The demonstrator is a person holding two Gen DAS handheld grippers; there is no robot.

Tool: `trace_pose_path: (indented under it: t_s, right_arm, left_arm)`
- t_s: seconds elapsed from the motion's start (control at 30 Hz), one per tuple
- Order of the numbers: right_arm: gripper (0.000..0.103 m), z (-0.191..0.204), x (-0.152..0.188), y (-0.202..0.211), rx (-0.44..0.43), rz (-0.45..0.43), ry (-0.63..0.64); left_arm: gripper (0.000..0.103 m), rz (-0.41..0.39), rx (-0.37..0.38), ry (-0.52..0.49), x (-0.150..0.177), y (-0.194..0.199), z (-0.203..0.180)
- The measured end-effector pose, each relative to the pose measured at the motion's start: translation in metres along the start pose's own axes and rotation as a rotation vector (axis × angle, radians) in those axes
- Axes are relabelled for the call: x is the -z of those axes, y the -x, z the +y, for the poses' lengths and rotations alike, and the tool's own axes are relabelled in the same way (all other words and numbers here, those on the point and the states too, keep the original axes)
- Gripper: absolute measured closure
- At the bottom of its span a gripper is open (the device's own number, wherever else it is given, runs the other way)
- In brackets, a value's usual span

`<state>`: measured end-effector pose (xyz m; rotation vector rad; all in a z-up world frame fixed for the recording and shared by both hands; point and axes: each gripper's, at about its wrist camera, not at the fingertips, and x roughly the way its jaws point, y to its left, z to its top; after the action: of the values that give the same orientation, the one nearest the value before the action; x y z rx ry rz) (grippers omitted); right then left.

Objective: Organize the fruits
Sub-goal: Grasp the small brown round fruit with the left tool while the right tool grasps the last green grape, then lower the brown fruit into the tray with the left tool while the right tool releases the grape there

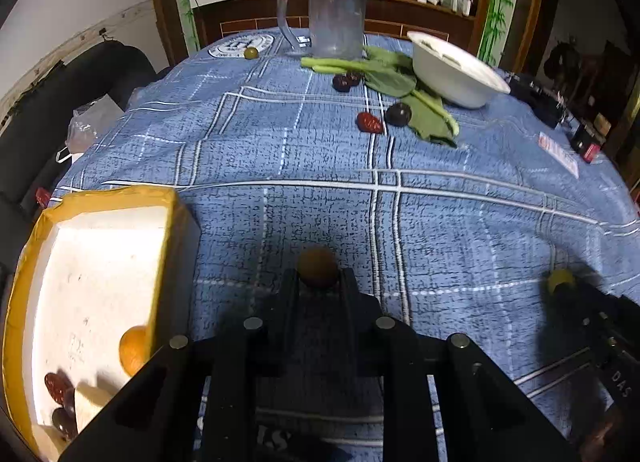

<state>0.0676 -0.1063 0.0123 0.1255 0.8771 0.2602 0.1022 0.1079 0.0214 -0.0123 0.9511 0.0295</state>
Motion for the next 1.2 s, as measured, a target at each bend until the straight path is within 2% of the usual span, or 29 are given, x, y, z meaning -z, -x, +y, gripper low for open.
trace_pose_path:
  t_s: [0.17,0.37,0.47,0.7,0.83,1.07,1.2]
  right_arm:
    - [0.078,-0.008,-0.004,0.013,-0.084,-0.027,-0.048]
    - [0.078,-0.042,-0.012,0.022,-0.264,-0.039,-0.222]
    - [0.077,-0.059,-0.014,0.022,-0.324,-0.036,-0.305]
    - [0.077,-0.078,-0.012,0.019,-0.471,-0.027,-0.436]
    - [0.077,-0.074,-0.010,0.014,-0.552,0.002,-0.454]
    - [0.077,-0.055,-0.007,0.014,-0.570,0.023,-0.402]
    - [0.077,-0.033,0.003,0.006,-0.601,0.082,-0.386]
  left_arm:
    - [0.083,-0.038,0.036,0.016,0.005,0.021,-0.002]
    - [0.083,-0.072,0.109,0.040,0.021,0.053,-0.005]
    - [0.083,-0.093,0.135,0.053,0.033,0.069,-0.006]
    - [0.083,-0.093,0.146,0.104,0.059,0.086,0.000]
    - [0.083,-0.099,0.146,0.163,0.069,0.099,0.019]
    - [0.083,-0.110,0.084,0.290,0.095,0.120,0.076]
    - [0.083,-0.110,0.024,0.385,0.115,0.133,0.124]
